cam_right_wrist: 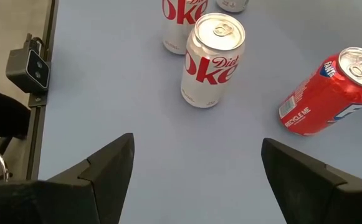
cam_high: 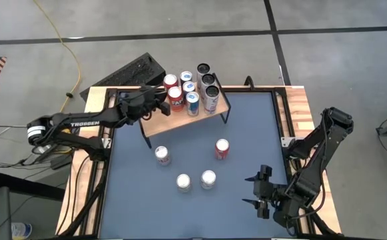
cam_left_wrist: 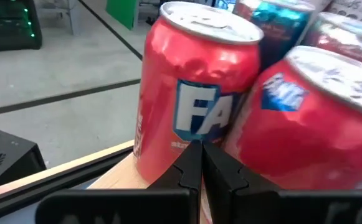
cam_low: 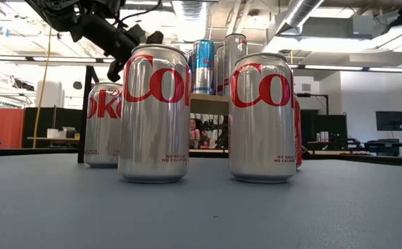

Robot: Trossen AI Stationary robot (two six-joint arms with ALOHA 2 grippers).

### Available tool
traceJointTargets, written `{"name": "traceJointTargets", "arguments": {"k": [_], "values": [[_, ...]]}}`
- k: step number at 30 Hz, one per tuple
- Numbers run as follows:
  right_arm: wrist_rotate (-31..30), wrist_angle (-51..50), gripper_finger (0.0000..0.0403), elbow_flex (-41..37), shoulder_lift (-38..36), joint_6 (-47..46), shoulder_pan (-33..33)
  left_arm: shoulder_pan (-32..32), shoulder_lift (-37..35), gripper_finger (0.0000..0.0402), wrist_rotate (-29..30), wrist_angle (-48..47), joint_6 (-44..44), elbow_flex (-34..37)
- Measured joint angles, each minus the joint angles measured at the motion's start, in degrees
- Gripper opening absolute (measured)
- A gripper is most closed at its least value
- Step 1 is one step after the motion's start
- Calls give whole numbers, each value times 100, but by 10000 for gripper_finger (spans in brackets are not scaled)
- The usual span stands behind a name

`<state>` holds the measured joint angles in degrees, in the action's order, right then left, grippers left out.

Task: Place canned beverage on shelf
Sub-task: Adjust the red soda can on the shelf, then put the red soda can on the shelf aligned with the other red soda cans

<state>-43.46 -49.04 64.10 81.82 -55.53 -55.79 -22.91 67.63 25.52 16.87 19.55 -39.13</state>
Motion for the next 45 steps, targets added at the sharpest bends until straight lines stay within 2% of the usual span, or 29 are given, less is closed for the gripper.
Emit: {"name": "traceJointTargets", "arguments": {"k": [4,8,14,18,24,29,34,36,40,42,45], "values": [[-5,0,330,0,0,0,0,190,-315,0,50,-255,5,0],[-11,-19,330,0,0,84,12,473,-921,0,-25,-625,32,0],[-20,-31,330,0,0,151,88,1055,-1584,2,-1672,-816,225,0],[-17,-24,330,0,0,157,190,1671,-1480,20,-2030,-503,280,-2],[-1,20,331,0,0,155,232,2622,-642,101,-1686,419,-280,-164],[178,15,331,0,-11,40,168,3015,382,181,-1500,351,-810,-1023],[447,-93,330,0,-13,-336,17,2981,1436,225,-1840,-406,-727,-2265],[305,-236,331,0,-13,-539,-21,2979,1824,233,-1903,-930,-772,-2811],[-603,-968,330,0,-8,-1223,154,3057,2406,236,-2363,-1678,-906,-3908],[-976,-1558,330,2,2,-1655,366,3176,2470,230,-2733,-1959,-952,-4399],[-1141,-2305,327,-134,-7,-1963,830,3386,2451,217,-3080,-2377,-1052,-4947]]}}
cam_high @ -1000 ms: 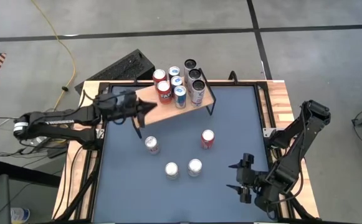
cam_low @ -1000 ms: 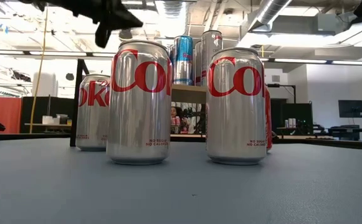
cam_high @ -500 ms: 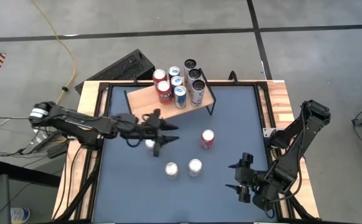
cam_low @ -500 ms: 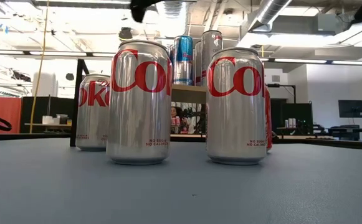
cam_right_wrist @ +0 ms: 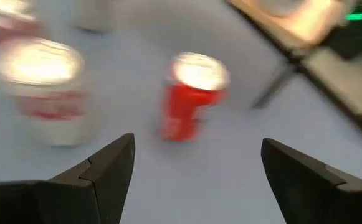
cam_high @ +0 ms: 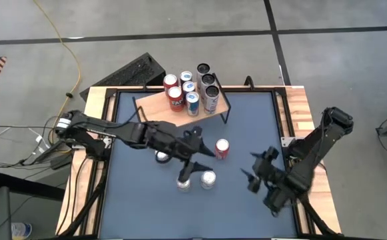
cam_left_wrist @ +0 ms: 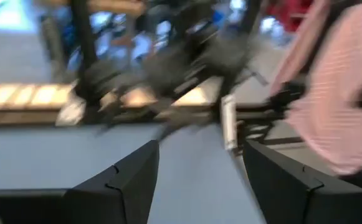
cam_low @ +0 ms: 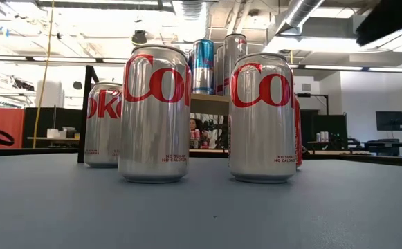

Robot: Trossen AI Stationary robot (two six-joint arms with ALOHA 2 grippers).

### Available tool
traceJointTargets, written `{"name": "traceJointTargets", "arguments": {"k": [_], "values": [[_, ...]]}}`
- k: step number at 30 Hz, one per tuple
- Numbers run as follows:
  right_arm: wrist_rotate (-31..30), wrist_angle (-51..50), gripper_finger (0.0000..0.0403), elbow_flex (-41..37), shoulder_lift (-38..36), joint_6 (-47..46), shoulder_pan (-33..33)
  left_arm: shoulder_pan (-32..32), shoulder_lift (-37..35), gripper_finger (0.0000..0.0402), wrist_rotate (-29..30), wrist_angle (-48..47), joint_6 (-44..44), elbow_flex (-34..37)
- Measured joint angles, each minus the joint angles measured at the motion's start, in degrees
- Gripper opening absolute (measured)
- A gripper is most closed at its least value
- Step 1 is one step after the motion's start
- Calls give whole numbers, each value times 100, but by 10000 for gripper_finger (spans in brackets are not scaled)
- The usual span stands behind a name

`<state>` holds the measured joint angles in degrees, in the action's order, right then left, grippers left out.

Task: Place canned beverage on shelf
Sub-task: Put the red soda can on the shelf aligned with the other red soda cans

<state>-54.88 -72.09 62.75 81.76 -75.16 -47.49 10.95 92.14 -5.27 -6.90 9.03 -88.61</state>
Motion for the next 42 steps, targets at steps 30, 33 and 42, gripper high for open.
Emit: {"name": "traceJointTargets", "arguments": {"k": [30,33,42], "values": [[1869,4462,325,-1744,-8,5898,3151,2035,-322,203,1250,-1442,-3,-1050],[2222,4733,325,-1743,-2,5838,3023,2108,-322,203,1292,-1453,20,-1050],[2488,5526,325,-1687,-36,6380,2575,2178,-322,203,1489,-1625,131,-1048]]}}
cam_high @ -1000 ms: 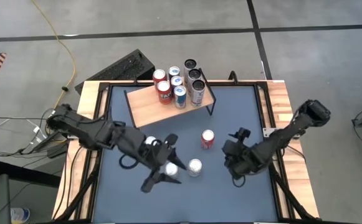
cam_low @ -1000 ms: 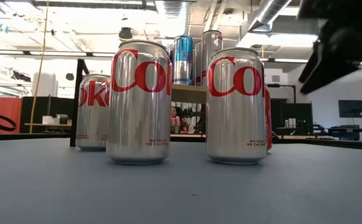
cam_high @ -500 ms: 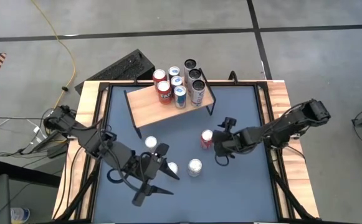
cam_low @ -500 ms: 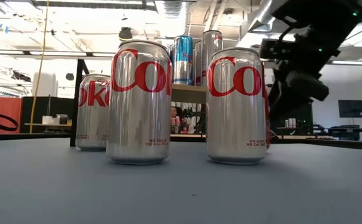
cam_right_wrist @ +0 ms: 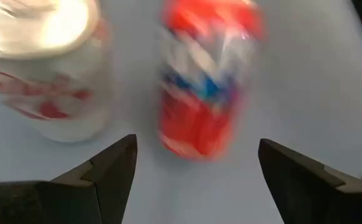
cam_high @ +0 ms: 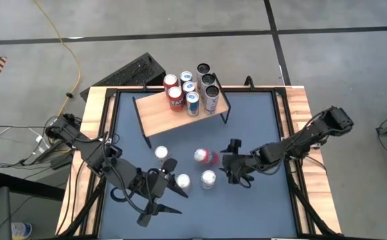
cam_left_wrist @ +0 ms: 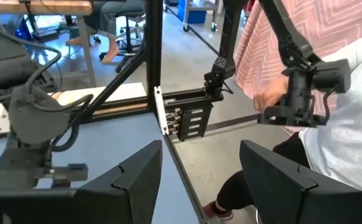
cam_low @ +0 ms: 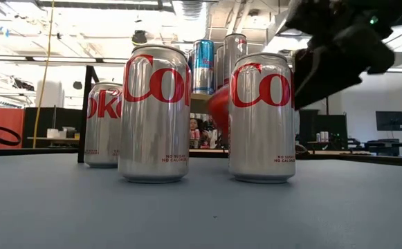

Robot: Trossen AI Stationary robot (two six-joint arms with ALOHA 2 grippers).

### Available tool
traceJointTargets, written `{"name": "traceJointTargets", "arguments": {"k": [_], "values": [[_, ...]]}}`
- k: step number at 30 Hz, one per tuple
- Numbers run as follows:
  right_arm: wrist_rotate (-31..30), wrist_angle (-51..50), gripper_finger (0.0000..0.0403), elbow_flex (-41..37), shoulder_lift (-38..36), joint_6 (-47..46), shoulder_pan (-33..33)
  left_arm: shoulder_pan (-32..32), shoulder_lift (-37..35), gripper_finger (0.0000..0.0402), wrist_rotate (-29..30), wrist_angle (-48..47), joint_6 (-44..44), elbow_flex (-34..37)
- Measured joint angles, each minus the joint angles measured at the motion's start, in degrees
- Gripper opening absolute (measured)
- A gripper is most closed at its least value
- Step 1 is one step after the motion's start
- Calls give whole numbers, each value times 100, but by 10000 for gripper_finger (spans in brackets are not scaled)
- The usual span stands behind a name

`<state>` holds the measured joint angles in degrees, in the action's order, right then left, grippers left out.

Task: Place canned beverage on shelf
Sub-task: Put the red soda can on the shelf aligned with the other red soda cans

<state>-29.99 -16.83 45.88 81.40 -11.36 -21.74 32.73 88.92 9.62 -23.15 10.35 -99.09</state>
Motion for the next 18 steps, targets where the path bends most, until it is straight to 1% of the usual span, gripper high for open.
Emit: {"name": "traceJointTargets", "arguments": {"k": [4,7,10,13,16,18], "values": [[-144,12,325,128,-154,-41,-19,-2,0,203,12,-19,42,0],[-121,-148,325,156,-246,181,2,-2,0,203,43,-82,15,0],[110,-151,325,320,-369,434,46,-2,0,203,121,-243,70,0],[403,-203,325,722,-457,561,105,-2,0,203,213,-376,247,2],[622,-768,325,1435,-327,500,224,-2,0,203,297,-394,403,2],[776,-1382,325,2026,-16,684,319,-2,0,203,288,-398,488,2]]}}
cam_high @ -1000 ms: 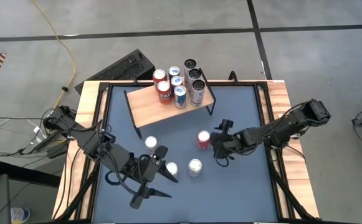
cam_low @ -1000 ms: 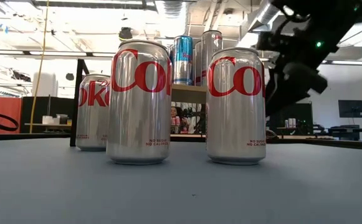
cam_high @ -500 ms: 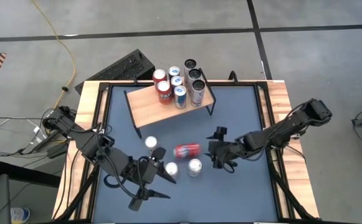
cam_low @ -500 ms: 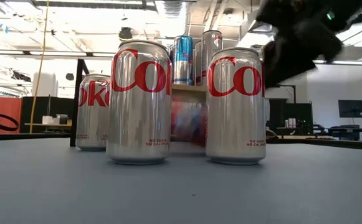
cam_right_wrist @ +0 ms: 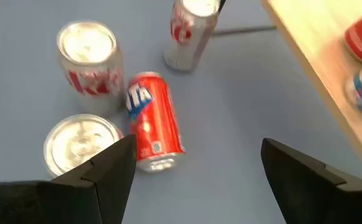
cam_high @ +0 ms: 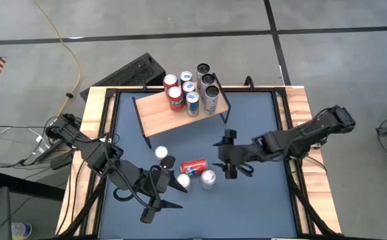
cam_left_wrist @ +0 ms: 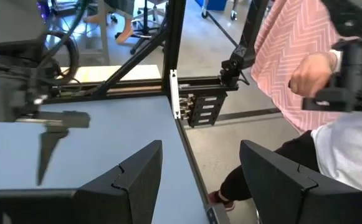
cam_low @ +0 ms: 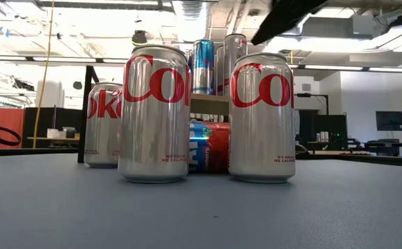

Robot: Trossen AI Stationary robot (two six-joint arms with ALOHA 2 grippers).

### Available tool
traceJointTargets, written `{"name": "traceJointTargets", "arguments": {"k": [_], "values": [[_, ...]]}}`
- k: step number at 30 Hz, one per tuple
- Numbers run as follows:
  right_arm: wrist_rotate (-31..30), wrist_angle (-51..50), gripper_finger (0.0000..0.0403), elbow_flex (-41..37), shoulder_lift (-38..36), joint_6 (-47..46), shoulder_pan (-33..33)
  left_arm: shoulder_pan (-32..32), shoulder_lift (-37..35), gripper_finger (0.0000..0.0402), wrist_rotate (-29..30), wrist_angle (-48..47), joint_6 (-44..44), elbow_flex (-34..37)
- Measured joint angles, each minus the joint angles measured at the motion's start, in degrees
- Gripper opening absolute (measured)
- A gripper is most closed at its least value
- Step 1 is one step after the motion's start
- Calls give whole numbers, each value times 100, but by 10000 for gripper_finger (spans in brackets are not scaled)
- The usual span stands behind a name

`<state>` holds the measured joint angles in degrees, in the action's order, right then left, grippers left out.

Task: Place canned beverage on shelf
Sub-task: Put the red soda can on the shelf aligned with the other red soda cans

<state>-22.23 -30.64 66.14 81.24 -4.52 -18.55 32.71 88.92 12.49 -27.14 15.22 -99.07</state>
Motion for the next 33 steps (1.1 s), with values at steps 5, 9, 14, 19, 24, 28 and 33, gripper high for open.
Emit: {"name": "traceJointTargets", "arguments": {"k": [5,9,14,19,24,28,33], "values": [[905,-1248,325,1570,1062,712,236,71,0,203,-22,-7,65,0],[1528,-1408,325,2225,1726,1050,432,246,-68,203,-81,107,59,2],[1653,-1449,325,2713,2603,1401,610,579,-218,203,91,54,-104,2],[2136,-1911,325,3403,3393,1467,850,745,-236,203,347,-100,-212,2],[2310,-2523,325,4206,3970,1510,1019,804,-236,203,362,-270,-91,2],[2565,-2816,325,4566,4402,1465,1050,817,-236,203,367,-347,15,2],[2619,-2879,325,4765,4761,1475,1045,828,-236,203,359,-339,78,2]]}}
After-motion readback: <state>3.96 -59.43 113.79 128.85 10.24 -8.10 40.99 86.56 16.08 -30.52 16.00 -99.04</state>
